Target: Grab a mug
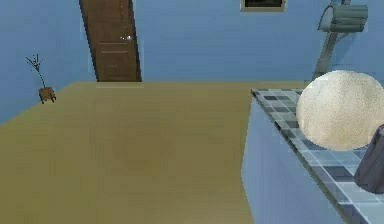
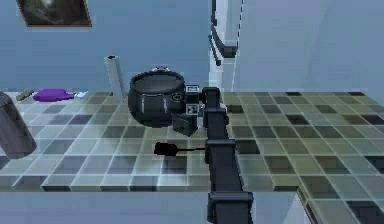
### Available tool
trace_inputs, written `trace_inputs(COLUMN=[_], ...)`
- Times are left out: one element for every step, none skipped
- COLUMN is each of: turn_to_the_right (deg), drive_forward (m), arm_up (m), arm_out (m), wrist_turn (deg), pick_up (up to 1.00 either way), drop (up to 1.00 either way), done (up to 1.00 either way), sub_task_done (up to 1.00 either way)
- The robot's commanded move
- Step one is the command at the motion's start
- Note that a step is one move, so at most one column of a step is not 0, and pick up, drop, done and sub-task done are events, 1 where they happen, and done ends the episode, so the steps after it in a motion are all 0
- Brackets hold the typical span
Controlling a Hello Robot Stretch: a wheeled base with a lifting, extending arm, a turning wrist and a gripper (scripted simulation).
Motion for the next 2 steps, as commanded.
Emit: trace_inputs(turn_to_the_right=[0.0, 0.0], drive_forward=[0.0, 0.0], arm_up=[0.1, 0.0], arm_out=[0.0, 0.0], wrist_turn=[0.0, 0.0], pick_up=[0.0, 0.0], drop=[0.0, 0.0], done=[0.0, 1.0], sub_task_done=[0.0, 0.0])
